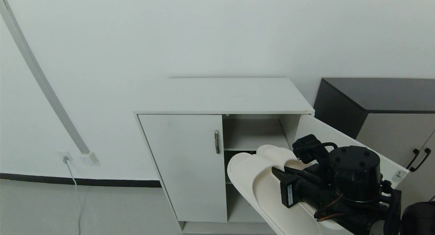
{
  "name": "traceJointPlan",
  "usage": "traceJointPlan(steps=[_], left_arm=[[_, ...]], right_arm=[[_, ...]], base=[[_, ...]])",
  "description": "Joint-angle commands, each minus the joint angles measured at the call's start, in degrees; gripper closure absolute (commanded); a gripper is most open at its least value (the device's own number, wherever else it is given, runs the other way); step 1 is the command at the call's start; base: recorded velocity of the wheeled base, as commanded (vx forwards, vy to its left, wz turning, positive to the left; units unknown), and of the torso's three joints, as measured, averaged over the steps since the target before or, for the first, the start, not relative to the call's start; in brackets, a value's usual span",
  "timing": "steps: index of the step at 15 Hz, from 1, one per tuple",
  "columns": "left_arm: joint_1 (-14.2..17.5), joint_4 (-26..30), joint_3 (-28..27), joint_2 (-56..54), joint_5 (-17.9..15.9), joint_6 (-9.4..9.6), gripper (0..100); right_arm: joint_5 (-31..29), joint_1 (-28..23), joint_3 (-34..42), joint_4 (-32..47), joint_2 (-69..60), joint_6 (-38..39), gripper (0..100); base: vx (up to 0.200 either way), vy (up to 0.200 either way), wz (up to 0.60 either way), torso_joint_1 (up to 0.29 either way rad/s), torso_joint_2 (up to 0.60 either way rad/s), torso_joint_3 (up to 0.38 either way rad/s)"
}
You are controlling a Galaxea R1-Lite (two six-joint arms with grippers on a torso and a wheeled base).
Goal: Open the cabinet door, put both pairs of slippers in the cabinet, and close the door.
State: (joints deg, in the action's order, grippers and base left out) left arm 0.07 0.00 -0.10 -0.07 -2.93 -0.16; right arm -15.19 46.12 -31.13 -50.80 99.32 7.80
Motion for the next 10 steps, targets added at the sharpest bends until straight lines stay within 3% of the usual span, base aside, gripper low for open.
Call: traceJointPlan(steps=[1,10], left_arm=[[0.0,0.0,0.0,0.1,0.0,-0.02,100],[0.0,0.0,0.0,0.1,-0.1,-0.02,100]], right_arm=[[0.0,0.0,0.0,0.0,0.3,0.0,100],[-0.1,0.0,0.8,-1.7,0.9,-0.1,100]], base=[[0.000,0.000,0.00,-0.193,0.51,0.315],[0.000,0.000,0.00,-0.168,0.50,0.320]])
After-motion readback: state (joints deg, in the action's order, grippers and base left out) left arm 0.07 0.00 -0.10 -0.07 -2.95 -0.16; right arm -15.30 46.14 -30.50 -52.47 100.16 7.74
